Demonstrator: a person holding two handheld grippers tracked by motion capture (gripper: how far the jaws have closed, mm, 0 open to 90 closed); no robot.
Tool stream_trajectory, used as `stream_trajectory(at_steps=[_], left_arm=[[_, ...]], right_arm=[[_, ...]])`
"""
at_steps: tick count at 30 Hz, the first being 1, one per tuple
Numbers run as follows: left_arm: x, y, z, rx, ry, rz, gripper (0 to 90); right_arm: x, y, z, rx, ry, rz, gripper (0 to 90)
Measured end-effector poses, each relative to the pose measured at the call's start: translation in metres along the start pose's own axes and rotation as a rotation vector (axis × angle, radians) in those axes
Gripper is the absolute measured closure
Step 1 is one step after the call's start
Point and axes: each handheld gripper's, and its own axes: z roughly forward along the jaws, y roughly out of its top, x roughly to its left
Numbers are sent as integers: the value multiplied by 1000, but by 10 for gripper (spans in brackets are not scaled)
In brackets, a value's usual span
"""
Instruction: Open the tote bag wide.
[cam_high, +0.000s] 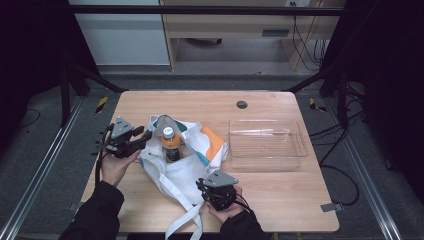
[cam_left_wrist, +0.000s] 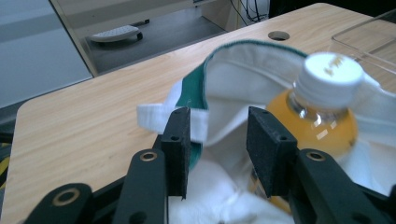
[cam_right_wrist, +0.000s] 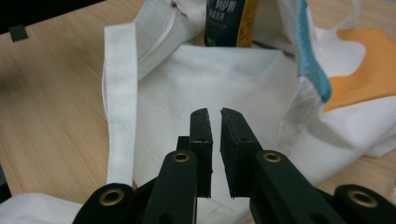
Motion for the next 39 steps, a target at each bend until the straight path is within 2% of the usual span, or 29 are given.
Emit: stream_trajectory(at_steps=[4, 8, 12, 15, 19, 21, 23, 27, 29, 34, 37, 39], left_arm=[[2, -14, -11, 8, 11, -21, 575], [7, -26, -18, 21, 40, -32, 560], [14, -40, -20, 13, 57, -61, 539], [18, -43, -19, 32, 78, -40, 527], [23, -48, -13, 52, 83, -49, 511], [25, -52, -9, 64, 63, -61, 510], [25, -53, -6, 65, 43, -79, 511], [24, -52, 2, 64, 23, -88, 522], [23, -53, 7, 81, 27, -88, 540], [26, -58, 18, 114, 17, -105, 621], [25, -60, 22, 125, 0, -111, 682], [24, -60, 23, 129, -2, -115, 730]], right_arm=[[-4, 8, -9, -42, -6, 6, 787], [-7, 16, -13, -67, -18, 9, 769], [-13, 26, -16, -102, -53, 15, 721], [-17, 33, -15, -114, -76, 23, 680], [-22, 38, -8, -110, -92, 28, 655], [-23, 39, -2, -96, -109, 23, 656], [-26, 39, 4, -81, -114, 37, 658], [-28, 40, 17, -57, -133, 29, 688], [-28, 41, 22, -51, -132, 33, 707], [-27, 42, 32, -32, -151, 18, 795], [-29, 42, 33, -31, -166, 19, 860], [-32, 43, 32, -34, -170, 29, 872]])
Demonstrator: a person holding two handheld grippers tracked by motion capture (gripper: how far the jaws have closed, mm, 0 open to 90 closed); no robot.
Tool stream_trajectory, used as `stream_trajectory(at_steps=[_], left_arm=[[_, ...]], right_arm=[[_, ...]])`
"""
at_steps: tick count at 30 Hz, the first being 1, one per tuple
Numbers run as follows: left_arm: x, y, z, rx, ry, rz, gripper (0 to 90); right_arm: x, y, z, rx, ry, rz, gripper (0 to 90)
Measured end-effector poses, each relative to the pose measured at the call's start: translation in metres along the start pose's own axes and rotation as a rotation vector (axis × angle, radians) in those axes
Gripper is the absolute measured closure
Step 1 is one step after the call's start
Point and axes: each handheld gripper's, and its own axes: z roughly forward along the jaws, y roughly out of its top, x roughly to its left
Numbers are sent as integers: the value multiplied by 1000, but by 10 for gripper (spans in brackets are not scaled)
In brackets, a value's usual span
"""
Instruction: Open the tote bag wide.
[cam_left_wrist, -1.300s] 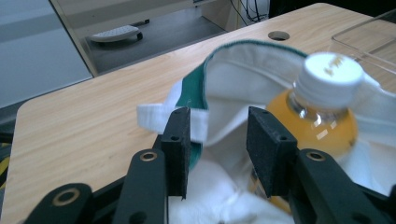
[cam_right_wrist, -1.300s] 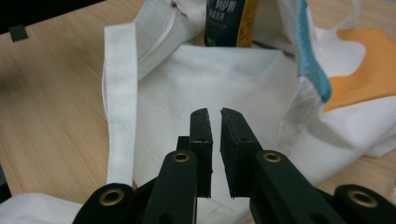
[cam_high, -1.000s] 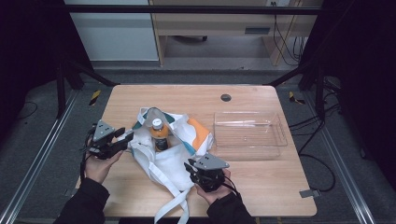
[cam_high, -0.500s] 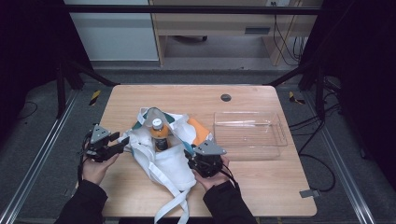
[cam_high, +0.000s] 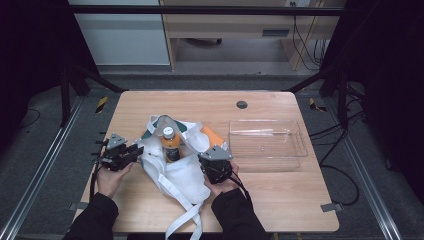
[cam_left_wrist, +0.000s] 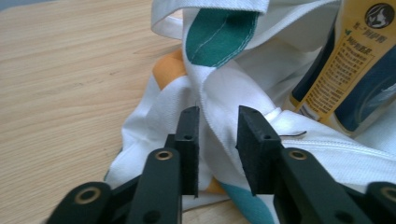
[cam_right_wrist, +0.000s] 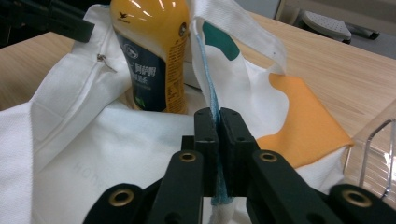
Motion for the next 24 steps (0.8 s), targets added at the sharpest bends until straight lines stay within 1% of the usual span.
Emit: stream_trajectory(at_steps=[2, 3, 4, 7, 9, 12, 13, 14, 16, 17, 20, 23, 24], left_arm=[[-1, 0, 1, 6, 5, -1, 773], [-1, 0, 1, 14, 5, -2, 830], [-1, 1, 1, 20, 4, 0, 830], [-3, 1, 2, 33, 11, 18, 876], [-5, 2, 1, 37, 21, 34, 882], [-7, 2, 1, 40, 25, 42, 884], [-6, 2, 1, 45, 26, 47, 884], [-6, 2, 1, 45, 27, 49, 884], [-6, 2, 1, 48, 28, 55, 884], [-6, 2, 1, 47, 29, 57, 884], [-7, 1, 0, 47, 34, 69, 884], [-7, 0, 0, 48, 34, 69, 883], [-7, 0, 0, 47, 35, 70, 883]], right_arm=[[-3, 0, 0, 1, -1, 5, 876], [-4, 1, -1, -1, -10, 8, 879], [-4, 1, -1, -1, -10, 8, 879], [-7, 3, -1, -10, -39, 6, 881], [-10, 4, -2, -20, -64, 23, 881], [-13, 3, -1, -21, -110, 50, 882], [-15, 2, 2, -14, -142, 46, 882], [-15, 2, 2, -14, -142, 46, 882], [-19, -2, 6, 2, -171, 59, 882], [-19, -2, 6, 2, -171, 59, 882], [-21, -7, 12, 31, -194, 65, 882], [-21, -12, 16, 48, -210, 81, 882], [-22, -14, 17, 55, -215, 77, 883]])
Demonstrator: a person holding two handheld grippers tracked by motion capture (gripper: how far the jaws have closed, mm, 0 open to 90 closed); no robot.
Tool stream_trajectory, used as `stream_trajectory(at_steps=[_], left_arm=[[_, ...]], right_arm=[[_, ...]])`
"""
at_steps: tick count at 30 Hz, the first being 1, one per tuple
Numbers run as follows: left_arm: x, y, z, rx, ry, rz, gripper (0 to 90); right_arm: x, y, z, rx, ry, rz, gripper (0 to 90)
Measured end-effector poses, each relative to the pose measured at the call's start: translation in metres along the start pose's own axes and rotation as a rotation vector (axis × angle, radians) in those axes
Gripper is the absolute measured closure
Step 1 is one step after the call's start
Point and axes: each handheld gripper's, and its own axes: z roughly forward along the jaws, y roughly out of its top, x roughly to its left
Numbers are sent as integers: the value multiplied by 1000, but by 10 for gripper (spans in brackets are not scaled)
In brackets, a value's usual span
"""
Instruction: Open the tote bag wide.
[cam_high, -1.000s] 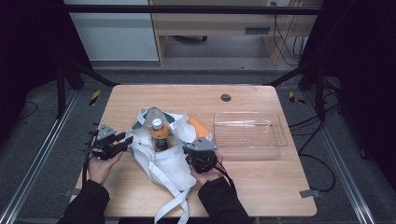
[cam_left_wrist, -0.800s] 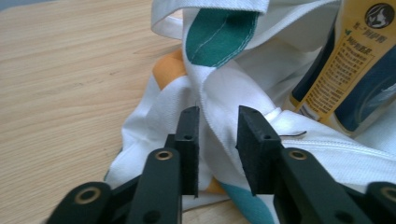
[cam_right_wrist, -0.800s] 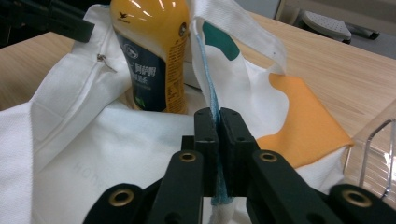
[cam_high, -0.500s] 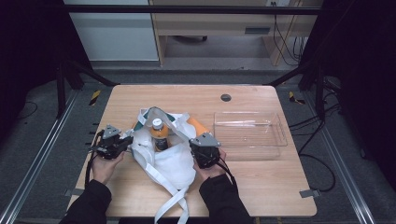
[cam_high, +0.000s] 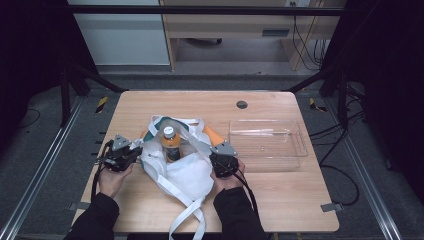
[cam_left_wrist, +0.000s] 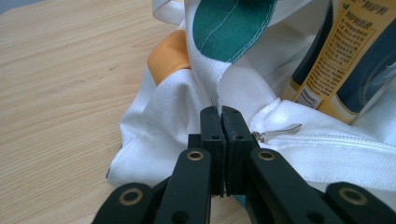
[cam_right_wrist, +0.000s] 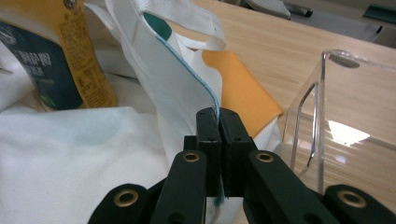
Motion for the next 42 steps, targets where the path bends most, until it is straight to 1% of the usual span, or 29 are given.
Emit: stream_trajectory(at_steps=[3, 6, 12, 18, 22, 24, 25, 26, 27, 28, 30, 32, 33, 34, 36, 37, 38, 39, 42], left_arm=[[0, -1, 0, 0, -1, 4, 883], [0, -1, 0, 2, 1, 10, 883], [0, -2, 1, -2, 3, 11, 882], [-1, -2, 0, -4, 5, 18, 878], [-1, -2, -2, -15, 5, 20, 850], [-1, -1, -3, -22, 9, 23, 810], [-1, -1, -5, -25, 4, 19, 796], [0, -1, -6, -28, 2, 17, 782], [-1, -1, -8, -37, 0, 17, 744], [-1, -1, -11, -46, -3, 19, 744], [-3, 0, -18, -68, -12, 15, 702], [-3, 2, -26, -82, -15, 16, 657], [-3, 2, -28, -88, -14, 14, 639], [-4, 3, -32, -98, -13, 8, 625], [-4, 5, -38, -116, -20, -11, 594], [-4, 6, -41, -125, -26, -18, 568], [-5, 7, -43, -133, -30, -20, 568], [-6, 8, -45, -143, -34, -22, 560], [-9, 10, -50, -157, -50, -21, 519]], right_arm=[[-1, -7, 5, 19, -12, 11, 883], [-1, -9, 7, 24, -15, 8, 883], [0, -19, 16, 47, -4, 26, 882], [-2, -21, 20, 67, 6, 41, 880], [-3, -21, 20, 66, 17, 46, 876], [-4, -20, 17, 53, 28, 50, 872], [-5, -19, 15, 51, 30, 51, 867], [-5, -18, 12, 42, 35, 51, 860], [-6, -15, 7, 23, 43, 41, 837], [-6, -15, 7, 23, 43, 41, 837], [-7, -12, 0, 17, 50, 31, 794], [-8, -8, -6, 0, 62, 26, 765], [-10, -6, -10, -8, 68, 20, 736], [-10, -4, -12, -9, 72, 20, 719], [-13, -2, -20, -42, 90, 21, 688], [-16, 0, -28, -75, 113, 28, 642], [-16, 0, -28, -75, 113, 28, 642], [-18, 1, -33, -86, 127, 34, 620], [-24, 3, -44, -123, 153, 26, 557]])
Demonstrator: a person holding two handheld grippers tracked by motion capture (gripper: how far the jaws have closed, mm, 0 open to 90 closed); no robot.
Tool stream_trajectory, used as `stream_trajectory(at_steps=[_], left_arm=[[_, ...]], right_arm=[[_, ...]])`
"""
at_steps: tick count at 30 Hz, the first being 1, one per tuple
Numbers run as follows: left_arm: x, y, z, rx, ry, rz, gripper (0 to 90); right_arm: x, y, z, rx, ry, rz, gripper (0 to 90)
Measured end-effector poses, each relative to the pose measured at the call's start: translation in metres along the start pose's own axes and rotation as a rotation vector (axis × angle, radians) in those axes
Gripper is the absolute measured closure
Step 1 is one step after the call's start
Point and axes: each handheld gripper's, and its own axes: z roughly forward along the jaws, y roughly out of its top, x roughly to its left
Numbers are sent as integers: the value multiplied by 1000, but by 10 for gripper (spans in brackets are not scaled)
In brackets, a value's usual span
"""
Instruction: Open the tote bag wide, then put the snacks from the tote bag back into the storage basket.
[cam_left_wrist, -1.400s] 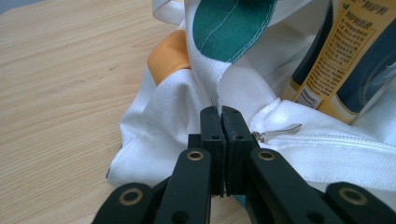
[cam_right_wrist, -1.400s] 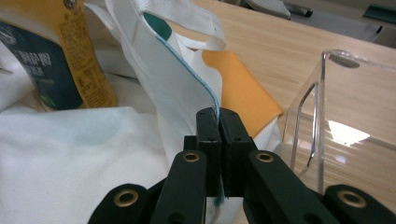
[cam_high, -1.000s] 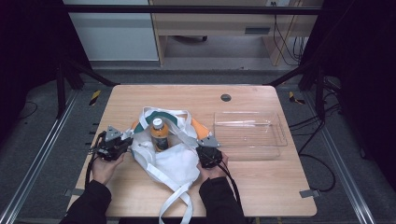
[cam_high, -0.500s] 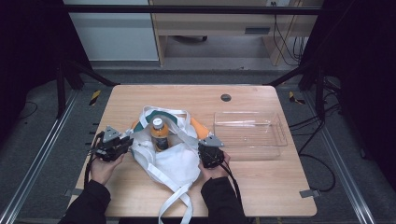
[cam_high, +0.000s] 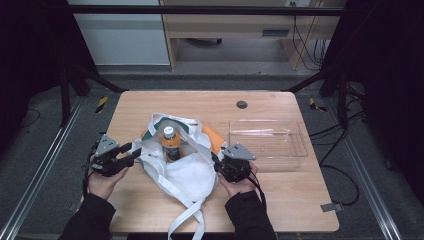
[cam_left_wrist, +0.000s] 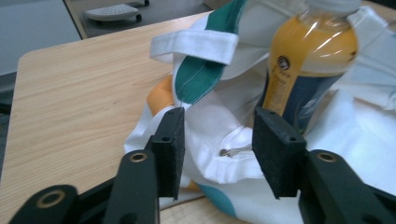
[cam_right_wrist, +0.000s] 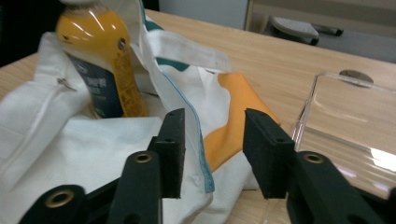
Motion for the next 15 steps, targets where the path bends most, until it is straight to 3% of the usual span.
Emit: stream_trajectory(at_steps=[5, 15], left_arm=[[-7, 3, -4, -7, -22, 3, 473], [-18, 12, -10, -39, -59, 15, 431]], right_arm=[[-9, 2, -17, -30, 18, 28, 488], [-26, -17, -44, -32, 33, 0, 394]])
